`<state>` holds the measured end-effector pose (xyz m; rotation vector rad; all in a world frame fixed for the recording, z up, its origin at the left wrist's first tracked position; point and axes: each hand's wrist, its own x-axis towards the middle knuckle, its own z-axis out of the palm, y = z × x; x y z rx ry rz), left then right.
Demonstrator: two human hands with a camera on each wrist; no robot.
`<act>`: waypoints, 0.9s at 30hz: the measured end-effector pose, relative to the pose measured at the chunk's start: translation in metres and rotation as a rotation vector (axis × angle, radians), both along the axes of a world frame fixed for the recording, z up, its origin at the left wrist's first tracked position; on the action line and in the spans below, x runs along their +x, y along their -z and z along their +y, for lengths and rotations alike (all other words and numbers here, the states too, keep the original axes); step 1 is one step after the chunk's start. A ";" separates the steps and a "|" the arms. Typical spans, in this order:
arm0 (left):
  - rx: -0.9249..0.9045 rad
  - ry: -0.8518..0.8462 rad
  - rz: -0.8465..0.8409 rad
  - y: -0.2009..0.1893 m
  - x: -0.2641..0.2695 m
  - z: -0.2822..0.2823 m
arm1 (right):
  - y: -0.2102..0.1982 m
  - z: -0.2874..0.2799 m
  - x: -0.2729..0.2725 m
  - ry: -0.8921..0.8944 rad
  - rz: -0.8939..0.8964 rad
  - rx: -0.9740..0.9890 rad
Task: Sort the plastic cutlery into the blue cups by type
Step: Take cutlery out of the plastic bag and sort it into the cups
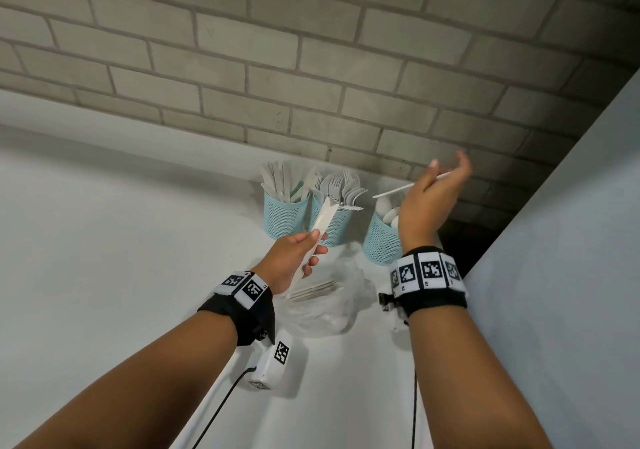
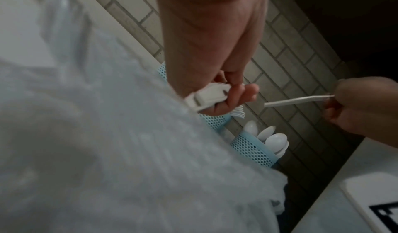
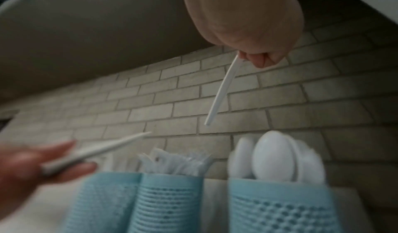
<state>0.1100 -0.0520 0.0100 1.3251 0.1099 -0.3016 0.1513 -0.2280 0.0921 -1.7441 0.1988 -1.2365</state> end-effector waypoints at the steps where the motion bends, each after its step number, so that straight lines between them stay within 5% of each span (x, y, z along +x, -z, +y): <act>1: 0.001 0.008 -0.001 0.000 0.001 0.000 | -0.002 -0.005 0.004 0.040 0.017 -0.072; 5: -0.006 0.048 -0.002 0.002 0.004 0.001 | 0.006 -0.021 0.021 0.112 0.341 -0.317; 9: -0.095 0.089 0.051 0.001 0.006 0.001 | 0.032 -0.027 0.024 -0.019 0.818 -0.574; 14: -0.247 0.147 0.135 -0.004 0.005 0.004 | 0.031 -0.025 0.021 -0.075 1.068 -0.620; 17: -0.242 0.140 0.121 -0.004 0.005 0.002 | 0.027 -0.024 0.022 -0.025 1.000 -0.621; 20: -0.195 0.110 0.059 -0.002 0.004 -0.002 | 0.025 -0.008 0.011 0.015 0.581 -0.565; 22: -0.145 0.083 0.007 -0.002 0.002 -0.004 | 0.027 0.006 0.001 -0.129 0.391 -0.507; 27: -0.102 0.041 -0.057 -0.002 -0.001 -0.004 | 0.044 0.036 -0.016 -0.536 0.599 -0.373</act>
